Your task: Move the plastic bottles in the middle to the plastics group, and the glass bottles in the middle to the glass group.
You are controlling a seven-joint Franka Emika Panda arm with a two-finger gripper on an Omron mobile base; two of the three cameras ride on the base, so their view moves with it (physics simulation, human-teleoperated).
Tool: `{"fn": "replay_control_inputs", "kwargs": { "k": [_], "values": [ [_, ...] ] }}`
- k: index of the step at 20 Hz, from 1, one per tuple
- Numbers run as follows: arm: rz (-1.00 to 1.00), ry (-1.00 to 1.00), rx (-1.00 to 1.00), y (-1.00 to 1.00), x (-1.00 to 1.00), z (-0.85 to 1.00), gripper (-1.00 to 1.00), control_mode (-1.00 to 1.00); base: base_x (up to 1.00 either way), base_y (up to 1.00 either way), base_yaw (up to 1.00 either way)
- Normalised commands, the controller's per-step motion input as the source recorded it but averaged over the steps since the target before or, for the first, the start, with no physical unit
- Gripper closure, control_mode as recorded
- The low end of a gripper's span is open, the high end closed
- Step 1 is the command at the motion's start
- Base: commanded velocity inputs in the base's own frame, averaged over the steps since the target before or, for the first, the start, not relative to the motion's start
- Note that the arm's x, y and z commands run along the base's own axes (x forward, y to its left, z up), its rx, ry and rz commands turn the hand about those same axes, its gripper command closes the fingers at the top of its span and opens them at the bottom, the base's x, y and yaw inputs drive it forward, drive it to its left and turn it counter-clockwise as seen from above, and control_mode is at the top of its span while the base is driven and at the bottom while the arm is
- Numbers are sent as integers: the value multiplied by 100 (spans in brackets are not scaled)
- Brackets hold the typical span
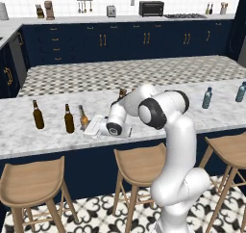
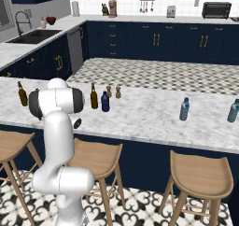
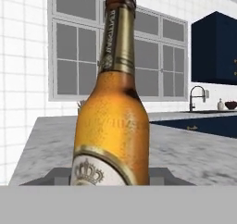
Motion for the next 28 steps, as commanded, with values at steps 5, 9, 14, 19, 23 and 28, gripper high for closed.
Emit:
{"fn": "replay_control_inputs", "kwargs": {
  "k": [5, 9, 14, 19, 23, 28],
  "values": [
    [0, -2, 0, -31, 0, -26, -100, -100, 0, 0, 0],
    [0, -3, 0, -28, 0, -17, -100, -100, 0, 0, 0],
    [0, -7, -2, -6, -1, -1, -100, -100, 0, 0, 0],
    [0, -3, -7, -1, -1, 0, -100, -100, 0, 0, 0],
    [0, -1, -8, 0, -7, 0, -100, -100, 0, 0, 0],
    [0, 0, -6, -6, -8, 3, -100, -100, 0, 0, 0]
  ]
}}
